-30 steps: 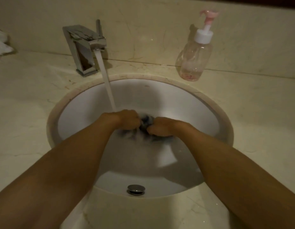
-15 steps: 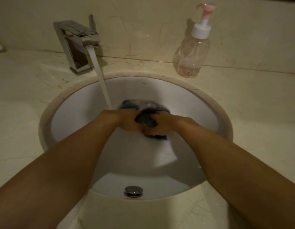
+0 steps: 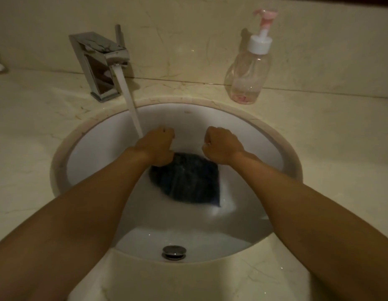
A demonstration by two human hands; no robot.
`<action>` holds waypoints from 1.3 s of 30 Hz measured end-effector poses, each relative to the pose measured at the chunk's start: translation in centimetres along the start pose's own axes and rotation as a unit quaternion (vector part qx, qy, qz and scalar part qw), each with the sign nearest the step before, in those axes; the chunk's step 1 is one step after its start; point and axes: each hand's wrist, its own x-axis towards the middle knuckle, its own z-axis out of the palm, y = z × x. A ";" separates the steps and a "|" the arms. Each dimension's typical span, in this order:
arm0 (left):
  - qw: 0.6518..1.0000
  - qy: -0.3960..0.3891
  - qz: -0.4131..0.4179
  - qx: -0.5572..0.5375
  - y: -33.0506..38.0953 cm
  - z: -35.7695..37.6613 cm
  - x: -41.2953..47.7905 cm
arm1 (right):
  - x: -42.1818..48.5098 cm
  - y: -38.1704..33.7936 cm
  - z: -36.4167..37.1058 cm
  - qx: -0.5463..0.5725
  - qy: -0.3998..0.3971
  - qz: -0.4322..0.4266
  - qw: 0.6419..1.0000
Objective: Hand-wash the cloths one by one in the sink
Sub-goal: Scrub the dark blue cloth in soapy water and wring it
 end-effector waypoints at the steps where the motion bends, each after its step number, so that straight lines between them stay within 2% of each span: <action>1: 1.000 0.018 0.007 -0.003 -0.1 -0.1 0.1 | 0.1 0.1 0.2 0.028 -0.024 -0.023 0.999; 2: 1.000 0.013 0.017 -0.015 -0.1 0.0 0.1 | 0.1 0.1 0.5 0.039 -0.079 -0.038 0.995; 4: 0.997 -0.070 0.036 0.009 0.1 0.8 0.4 | 0.1 0.1 1.8 -0.029 -0.196 -0.047 0.979; 6: 0.983 -0.152 0.030 0.098 0.3 1.7 0.4 | 0.3 0.8 2.6 -0.120 -0.212 -0.037 0.969; 8: 0.969 -0.190 0.018 0.156 0.3 2.0 0.2 | 0.4 1.3 2.5 -0.151 -0.185 -0.019 0.971; 11: 0.982 -0.138 0.048 0.119 0.9 1.1 -0.1 | 0.1 0.6 2.0 -0.153 -0.145 -0.001 0.978; 13: 0.995 -0.080 0.044 0.034 0.9 0.9 0.0 | -0.1 0.0 1.8 -0.070 -0.152 0.033 0.985; 15: 0.996 -0.089 0.014 -0.020 0.8 1.0 -0.1 | -0.2 -0.3 1.7 0.025 -0.197 0.082 0.977; 16: 0.995 -0.098 0.005 -0.029 0.7 1.0 -0.1 | -0.1 -0.1 1.7 0.030 -0.199 0.090 0.975; 17: 0.995 -0.100 0.001 -0.023 0.4 1.0 0.0 | 0.1 0.3 1.5 0.014 -0.186 0.083 0.979; 19: 0.998 -0.056 0.009 -0.010 -0.2 0.6 -0.1 | 0.3 0.8 1.0 -0.027 -0.124 0.050 0.991; 21: 0.999 0.004 0.026 -0.018 -0.5 0.1 0.0 | 0.1 0.8 0.4 0.037 -0.063 0.010 0.997; 22: 0.999 0.019 0.039 -0.026 -0.5 -0.1 0.1 | 0.0 0.7 0.3 0.076 -0.067 -0.009 0.995; 24: 0.997 -0.029 0.053 -0.038 -0.1 0.1 0.3 | 0.1 0.3 0.8 0.066 -0.160 -0.024 0.985; 26: 0.991 -0.113 0.063 -0.010 0.4 1.1 0.6 | 0.1 0.3 1.6 -0.020 -0.238 -0.011 0.971; 29: 0.984 -0.156 0.041 0.082 -0.2 2.3 0.4 | 0.2 1.0 2.0 -0.162 -0.179 0.011 0.970; 31: 0.982 -0.163 0.045 0.079 -0.1 1.9 0.1 | -0.2 0.7 1.8 -0.198 -0.169 0.009 0.965; 33: 0.989 -0.122 0.069 0.050 0.4 1.5 0.0 | -0.4 0.1 1.8 -0.142 -0.160 0.007 0.977; 35: 0.996 -0.078 0.035 0.002 0.5 1.5 0.3 | -0.4 -0.4 1.7 -0.004 -0.188 0.049 0.981; 37: 0.996 -0.090 -0.015 -0.020 0.5 1.6 0.4 | -0.3 -0.5 1.4 0.089 -0.221 0.096 0.967; 39: 0.995 -0.085 -0.041 0.004 0.1 1.4 0.2 | -0.1 0.1 0.8 0.045 -0.177 0.091 0.979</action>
